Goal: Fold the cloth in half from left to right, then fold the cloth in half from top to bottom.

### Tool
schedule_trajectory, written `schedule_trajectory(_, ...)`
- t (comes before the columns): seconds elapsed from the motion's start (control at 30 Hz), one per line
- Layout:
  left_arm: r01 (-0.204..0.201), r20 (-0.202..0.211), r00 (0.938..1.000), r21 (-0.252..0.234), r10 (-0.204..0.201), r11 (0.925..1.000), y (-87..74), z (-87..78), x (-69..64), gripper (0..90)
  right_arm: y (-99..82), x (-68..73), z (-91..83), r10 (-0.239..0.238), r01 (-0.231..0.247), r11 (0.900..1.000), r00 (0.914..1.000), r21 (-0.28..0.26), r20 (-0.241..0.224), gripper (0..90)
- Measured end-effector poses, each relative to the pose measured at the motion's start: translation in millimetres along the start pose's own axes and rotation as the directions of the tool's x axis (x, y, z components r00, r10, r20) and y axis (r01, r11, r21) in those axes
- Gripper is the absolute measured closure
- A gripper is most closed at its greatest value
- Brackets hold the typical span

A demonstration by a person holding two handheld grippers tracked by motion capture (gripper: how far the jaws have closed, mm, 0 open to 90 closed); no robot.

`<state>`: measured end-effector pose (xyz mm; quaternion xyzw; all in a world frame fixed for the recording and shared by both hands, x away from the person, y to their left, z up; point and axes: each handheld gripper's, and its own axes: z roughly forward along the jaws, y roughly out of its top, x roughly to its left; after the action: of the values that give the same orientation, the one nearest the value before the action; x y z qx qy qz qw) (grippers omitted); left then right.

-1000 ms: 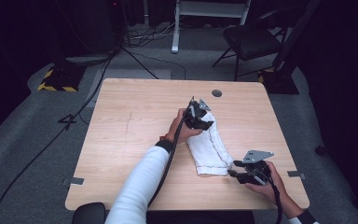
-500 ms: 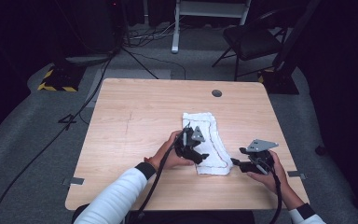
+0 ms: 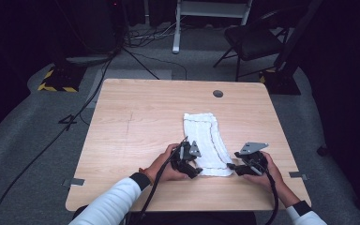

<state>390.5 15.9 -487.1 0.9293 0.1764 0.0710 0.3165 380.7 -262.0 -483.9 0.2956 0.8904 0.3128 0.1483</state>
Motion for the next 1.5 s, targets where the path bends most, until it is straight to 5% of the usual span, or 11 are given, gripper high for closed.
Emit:
schedule_trajectory(0.37, 0.036, 0.016, 0.9992, 0.01, -0.036, 0.9993, -21.1, -11.5, -3.8, 26.4, -0.1, 18.5, -1.5, -0.027, 0.027, 0.9996, 0.9994, 0.0, -0.021, 43.3)
schedule_trajectory(0.93, 0.066, -0.004, 0.9978, -0.052, -0.066, 0.9965, -54.2, -30.8, -16.6, 26.5, -1.4, 32.4, -3.7, -0.035, 0.035, 0.9994, 0.9994, -0.002, -0.002, 44.5)
schedule_trajectory(1.17, 0.069, -0.009, 0.9976, -0.039, -0.069, 0.9969, -56.8, -32.9, -13.4, 20.7, -0.5, 27.7, -4.9, -0.017, 0.017, 0.9999, 0.9996, -0.002, -0.023, 37.6)
schedule_trajectory(1.5, 0.07, -0.051, 0.9961, -0.043, -0.072, 0.9966, -49.0, -36.5, 4.5, 19.3, 16.8, 4.7, -16.0, 0.004, -0.002, 0.9964, 0.9998, -0.085, 0.018, 38.2)
